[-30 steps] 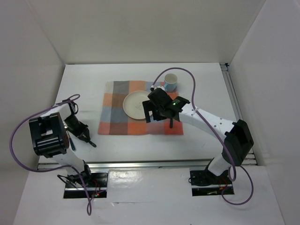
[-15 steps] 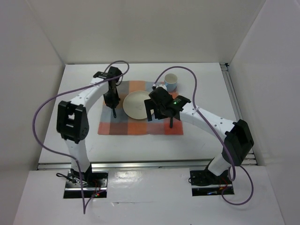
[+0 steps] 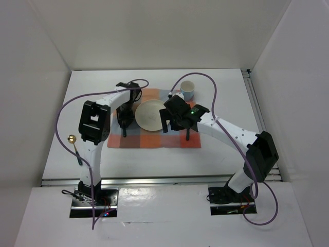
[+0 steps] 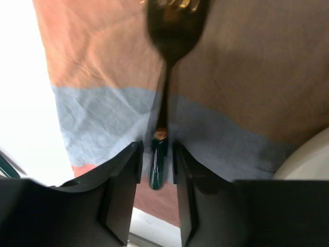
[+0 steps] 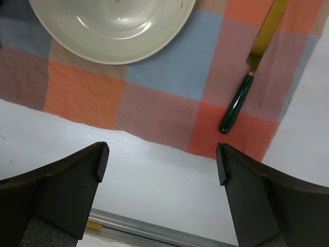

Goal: Set the dinner table for one person

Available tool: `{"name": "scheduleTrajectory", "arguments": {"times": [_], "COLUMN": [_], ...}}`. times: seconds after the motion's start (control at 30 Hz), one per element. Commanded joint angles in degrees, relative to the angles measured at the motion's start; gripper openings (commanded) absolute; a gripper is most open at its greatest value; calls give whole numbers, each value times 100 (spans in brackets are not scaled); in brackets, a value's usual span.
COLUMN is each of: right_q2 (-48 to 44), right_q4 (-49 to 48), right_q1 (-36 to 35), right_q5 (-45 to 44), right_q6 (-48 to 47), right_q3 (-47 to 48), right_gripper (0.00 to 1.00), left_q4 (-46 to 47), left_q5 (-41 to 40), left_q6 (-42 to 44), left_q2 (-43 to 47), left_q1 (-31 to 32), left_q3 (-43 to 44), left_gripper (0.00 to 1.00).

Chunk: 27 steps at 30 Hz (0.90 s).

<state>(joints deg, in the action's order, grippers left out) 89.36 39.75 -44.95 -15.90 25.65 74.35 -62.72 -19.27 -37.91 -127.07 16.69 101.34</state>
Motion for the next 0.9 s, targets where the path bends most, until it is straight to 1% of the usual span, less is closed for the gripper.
{"name": "scheduleTrajectory", "arguments": {"times": [0.0, 0.03, 0.07, 0.2, 0.27, 0.3, 0.33, 0.37, 0.4, 0.43, 0.47, 0.5, 0.53, 0.57, 0.6, 0.63, 0.67, 0.7, 0.8, 0.87], "right_q2": [-191, -191, -139, -138, -138, -138, -138, -138, -138, -138, -138, -191, -191, -191, -191, -191, -191, -243, -244, -296], "right_q4": [103, 103, 103, 103, 103, 103, 103, 103, 51, 51, 51, -19, -89, -90, -90, -142, -143, -143, -195, -195], "right_q1": [39, 39, 39, 39, 39, 39, 39, 39, 39, 39, 39, 39, 39, 91, 92, 92, 92, 92, 92, 92], "right_q5": [-141, -141, -141, -141, -141, -141, -89, -89, -89, -89, -2, -1, -1, 95, 96, 157, 157, 218, 289, 289], "right_q6": [-42, -42, -42, -95, -95, -147, -148, -148, -148, -148, -148, -148, -148, -200, -201, -201, -201, -201, -253, -253], "right_q3": [221, 273, 273, 326, 326, 326, 326, 326, 326, 326, 256, 256, 204, 203, 151, 150, 150, 150, 89, 89], "right_gripper": [99, 99, 99, 99, 99, 99, 99, 99, 99, 99, 99, 99, 99, 99, 99, 99, 99, 99, 99, 99], "left_q4": [-302, -302, -302, -364, -434, -434, -434, -356, -355, -355, -294, -163, -92, 13, 145, 398, 523, 628, 796, 797], "left_q5": [-332, -332, -228, 9, 142, 203, 204, 204, 204, 100, 46, 46, 142, 238, 335, 519, 607, 678, 731, 539], "left_q6": [-94, -94, -94, -94, -173, -329, -392, -393, -488, -646, -700, -700, -700, -700, -700, -752, -753, -753, -806, -928], "left_q2": [-56, 84, 164, 691, 1085, 1244, 1428, 1822, 2000, 2167, 2308, 2553, 2677, 2783, 2914, 3150, 3249, 3328, 3434, 3382], "left_q1": [71, 71, 124, 71, -95, -287, -402, -534, -822, -982, -1149, -1533, -1746, -1939, -2333, -2528, -2713, -3037, -3443, -3575], "left_q3": [193, 193, 254, 325, 212, 98, -243, -481, -718, -973, -1507, -1764, -2010, -2491, -2740, -2977, -3363, -3514, -3858, -3859], "left_gripper": [49, 55, 63, 68, 70, 76, 81, 90, 100, 100, 100, 100, 100, 100, 99, 95, 87, 77, 76, 80]}}
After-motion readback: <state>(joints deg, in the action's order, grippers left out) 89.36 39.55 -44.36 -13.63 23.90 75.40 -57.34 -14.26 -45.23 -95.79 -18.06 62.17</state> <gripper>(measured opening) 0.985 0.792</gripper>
